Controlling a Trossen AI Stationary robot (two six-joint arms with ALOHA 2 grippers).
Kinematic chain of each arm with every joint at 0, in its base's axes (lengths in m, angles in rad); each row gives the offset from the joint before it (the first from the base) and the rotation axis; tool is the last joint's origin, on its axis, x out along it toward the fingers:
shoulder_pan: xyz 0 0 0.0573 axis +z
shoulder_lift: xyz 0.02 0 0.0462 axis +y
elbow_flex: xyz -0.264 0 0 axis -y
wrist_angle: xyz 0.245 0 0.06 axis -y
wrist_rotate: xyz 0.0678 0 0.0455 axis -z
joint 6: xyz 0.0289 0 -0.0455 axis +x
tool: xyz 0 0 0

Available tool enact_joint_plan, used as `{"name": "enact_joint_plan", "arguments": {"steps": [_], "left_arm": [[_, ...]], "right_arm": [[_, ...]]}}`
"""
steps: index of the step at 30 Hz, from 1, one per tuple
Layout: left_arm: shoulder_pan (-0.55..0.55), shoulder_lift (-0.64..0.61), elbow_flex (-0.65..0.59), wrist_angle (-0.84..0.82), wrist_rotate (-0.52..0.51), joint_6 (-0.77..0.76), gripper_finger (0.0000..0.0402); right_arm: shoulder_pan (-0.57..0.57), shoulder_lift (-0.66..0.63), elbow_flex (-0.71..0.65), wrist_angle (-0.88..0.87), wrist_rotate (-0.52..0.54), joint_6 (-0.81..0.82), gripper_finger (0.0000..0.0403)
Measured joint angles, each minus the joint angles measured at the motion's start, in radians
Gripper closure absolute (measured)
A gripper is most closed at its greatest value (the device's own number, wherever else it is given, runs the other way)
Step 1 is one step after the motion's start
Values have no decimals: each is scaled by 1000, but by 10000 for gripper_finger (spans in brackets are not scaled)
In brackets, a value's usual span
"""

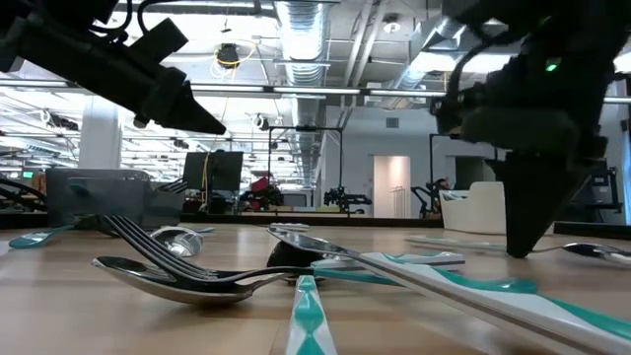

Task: Sort silverware by color (type)
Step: Put the blue patterned spoon into the top right white bin

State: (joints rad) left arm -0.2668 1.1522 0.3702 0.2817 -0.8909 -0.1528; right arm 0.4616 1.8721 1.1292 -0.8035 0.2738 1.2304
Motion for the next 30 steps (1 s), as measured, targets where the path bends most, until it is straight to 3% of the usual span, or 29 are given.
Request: {"name": "enact_joint_plan", "arguments": {"steps": [3, 9, 13, 17, 20, 23, 27, 30], "left_arm": [[0, 0, 0, -2, -1, 13, 215], [0, 0, 0, 0, -1, 40, 215], [0, 0, 0, -6, -3, 40, 215], [0, 0, 0, -27, -3, 36, 215], [0, 0, 0, -55, -4, 16, 215], [0, 0, 0, -74, -4, -7, 214], [0, 0, 0, -76, -7, -32, 214], [0, 0, 0, -79, -5, -40, 214]], "right_arm": [[-42, -50, -10, -100, 24, -46, 382], [-189, -262, -5, -288, 168, -177, 385], [-320, -425, -1, -290, 261, -313, 385], [-446, -518, -1, -293, 267, -475, 381], [-506, -531, -19, -256, 198, -611, 359], [-515, -496, -81, -108, 108, -705, 332], [-505, -397, -145, 44, 41, -738, 300], [-496, -316, -151, 60, 24, -743, 283]]}}
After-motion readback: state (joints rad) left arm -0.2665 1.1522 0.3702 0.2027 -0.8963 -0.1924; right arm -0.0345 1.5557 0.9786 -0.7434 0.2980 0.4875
